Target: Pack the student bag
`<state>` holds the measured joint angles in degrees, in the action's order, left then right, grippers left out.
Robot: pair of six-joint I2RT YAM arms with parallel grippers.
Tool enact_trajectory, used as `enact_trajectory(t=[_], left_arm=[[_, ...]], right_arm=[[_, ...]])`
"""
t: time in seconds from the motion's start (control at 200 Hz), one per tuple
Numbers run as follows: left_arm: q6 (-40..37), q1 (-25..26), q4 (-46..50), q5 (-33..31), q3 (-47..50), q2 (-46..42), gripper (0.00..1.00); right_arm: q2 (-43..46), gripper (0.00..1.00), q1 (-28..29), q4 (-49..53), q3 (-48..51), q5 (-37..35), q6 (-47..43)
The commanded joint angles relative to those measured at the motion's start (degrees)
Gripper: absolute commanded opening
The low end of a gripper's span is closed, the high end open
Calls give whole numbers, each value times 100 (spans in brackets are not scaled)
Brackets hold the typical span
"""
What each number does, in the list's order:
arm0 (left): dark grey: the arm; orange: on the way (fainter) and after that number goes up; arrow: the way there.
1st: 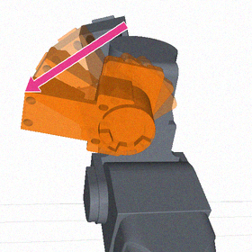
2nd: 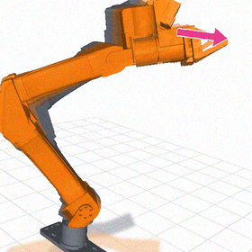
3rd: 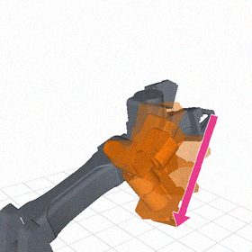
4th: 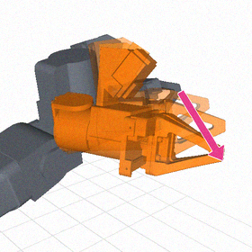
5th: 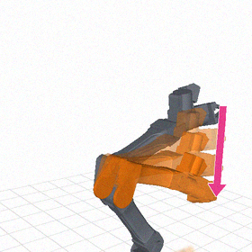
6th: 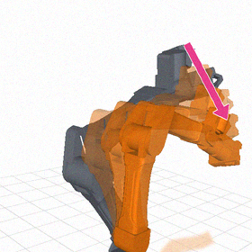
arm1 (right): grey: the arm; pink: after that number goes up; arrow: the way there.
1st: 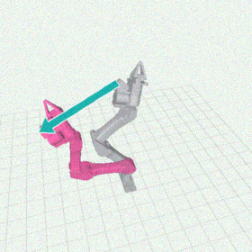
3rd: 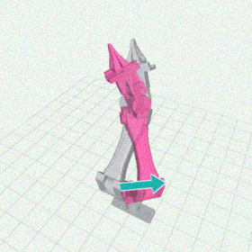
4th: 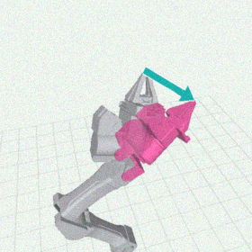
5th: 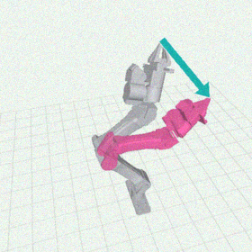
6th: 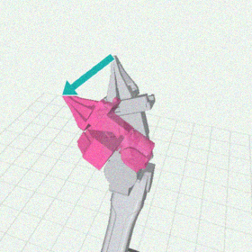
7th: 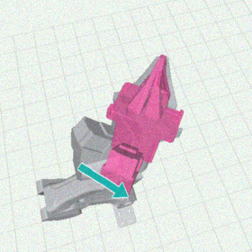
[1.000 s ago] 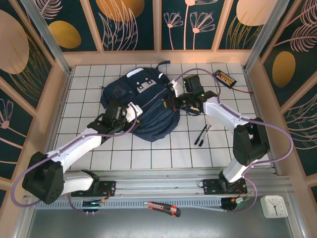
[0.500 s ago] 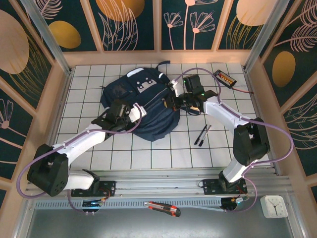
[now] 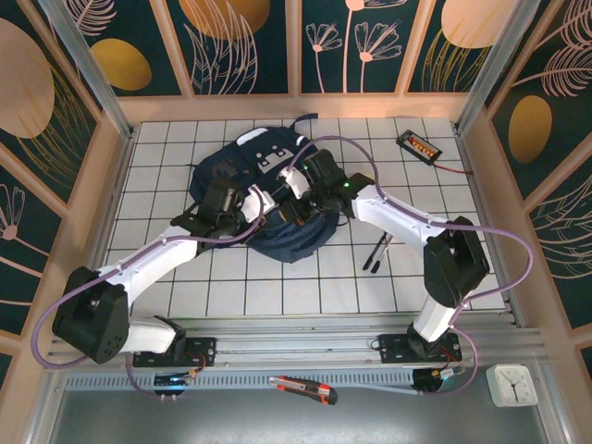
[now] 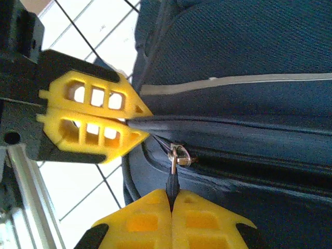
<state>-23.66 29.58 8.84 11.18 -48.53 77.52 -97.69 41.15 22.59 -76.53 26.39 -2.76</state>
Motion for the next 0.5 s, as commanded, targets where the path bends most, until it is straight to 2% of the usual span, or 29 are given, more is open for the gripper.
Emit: enact_trajectory(t=[0.0, 0.165, 0.21, 0.265, 0.3, 0.415, 0.495], left_arm=[[395, 12, -707, 542, -321, 38, 0], [622, 12, -884, 555, -289, -32, 0], [613, 12, -869, 498, -256, -89, 12], [558, 12, -780, 383, -220, -190, 43], [486, 12, -698, 285, -171, -285, 54], [427, -12, -610, -197, 124, -780, 66], [747, -187, -519, -260, 231, -1036, 67]], right_arm=[[30, 0, 330, -1019, 287, 801, 639], [44, 0, 429, -1632, 670, 917, 1148], [86, 0, 397, -1593, 686, 863, 1113], [179, 0, 305, -1524, 715, 811, 1072], [275, 0, 213, -1520, 765, 791, 1081], [690, 0, -146, -1508, 1007, 780, 1094], [964, 0, -361, -1428, 1143, 768, 1030]])
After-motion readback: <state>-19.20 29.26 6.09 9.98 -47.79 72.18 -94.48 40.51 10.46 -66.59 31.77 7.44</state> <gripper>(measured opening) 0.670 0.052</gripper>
